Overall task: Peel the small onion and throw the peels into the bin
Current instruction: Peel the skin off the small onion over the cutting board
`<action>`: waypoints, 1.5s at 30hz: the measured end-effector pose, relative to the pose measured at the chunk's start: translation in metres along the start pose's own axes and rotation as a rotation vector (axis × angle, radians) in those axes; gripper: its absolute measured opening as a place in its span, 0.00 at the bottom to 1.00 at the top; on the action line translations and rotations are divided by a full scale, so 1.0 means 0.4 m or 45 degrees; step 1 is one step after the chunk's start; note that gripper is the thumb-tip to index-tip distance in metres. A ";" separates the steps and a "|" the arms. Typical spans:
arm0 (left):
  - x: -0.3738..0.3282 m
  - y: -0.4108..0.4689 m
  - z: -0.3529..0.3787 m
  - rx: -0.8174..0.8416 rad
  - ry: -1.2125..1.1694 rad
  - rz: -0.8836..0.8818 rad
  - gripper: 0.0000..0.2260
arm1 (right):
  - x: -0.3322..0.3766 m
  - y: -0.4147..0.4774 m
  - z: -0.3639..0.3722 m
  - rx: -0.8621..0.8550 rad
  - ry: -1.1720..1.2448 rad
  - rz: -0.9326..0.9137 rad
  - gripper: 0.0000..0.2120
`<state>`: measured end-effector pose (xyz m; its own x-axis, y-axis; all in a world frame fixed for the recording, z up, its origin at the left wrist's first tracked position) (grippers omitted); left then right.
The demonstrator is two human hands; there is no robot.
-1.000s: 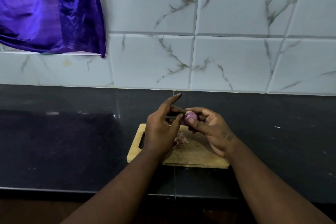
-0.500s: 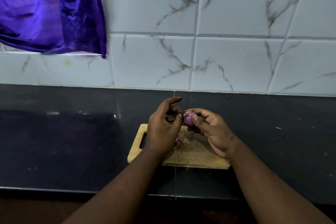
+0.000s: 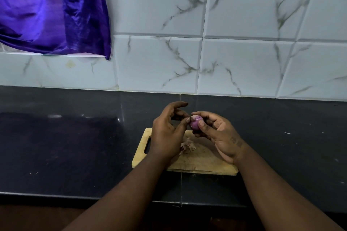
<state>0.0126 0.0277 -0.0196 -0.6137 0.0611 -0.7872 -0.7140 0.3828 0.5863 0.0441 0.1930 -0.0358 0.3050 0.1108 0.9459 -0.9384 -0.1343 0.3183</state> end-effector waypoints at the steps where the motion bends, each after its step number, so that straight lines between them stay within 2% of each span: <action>1: 0.003 0.000 0.001 0.006 0.008 -0.007 0.19 | 0.000 0.000 0.000 0.004 0.000 0.001 0.18; 9: 0.036 0.007 0.001 0.010 0.055 -0.095 0.18 | 0.003 0.000 0.002 0.045 0.041 -0.021 0.20; 15: 0.045 0.009 -0.007 -0.014 0.073 -0.168 0.16 | 0.010 -0.002 -0.006 0.055 0.221 -0.108 0.18; 20: 0.022 0.004 0.004 0.037 0.207 -0.087 0.13 | 0.001 -0.005 -0.004 0.073 0.176 -0.050 0.19; 23: -0.001 -0.003 -0.006 -0.030 0.264 0.024 0.16 | 0.000 -0.004 0.000 0.043 0.126 -0.017 0.20; 26: -0.016 -0.009 -0.003 -0.005 0.276 0.111 0.20 | -0.002 -0.007 0.004 0.031 0.090 0.020 0.19; 39: -0.002 -0.004 0.009 0.080 0.331 0.111 0.24 | 0.001 -0.014 0.001 -0.004 -0.097 0.043 0.16; 45: -0.019 -0.007 0.021 0.063 0.609 0.178 0.26 | 0.003 -0.014 0.007 0.002 -0.109 0.035 0.17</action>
<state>0.0221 0.0340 -0.0170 -0.7963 -0.3105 -0.5191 -0.6043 0.4450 0.6609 0.0502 0.1913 -0.0362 0.2915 0.0227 0.9563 -0.9465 -0.1375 0.2918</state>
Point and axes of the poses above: each hand's wrist, its own y-axis towards the middle knuckle, its own z-axis out of the palm, x = y × z, the point moved 5 cm from there along y, towards the middle knuckle, and after that the axes turned 13 degrees about x, right-handed, at the moved point
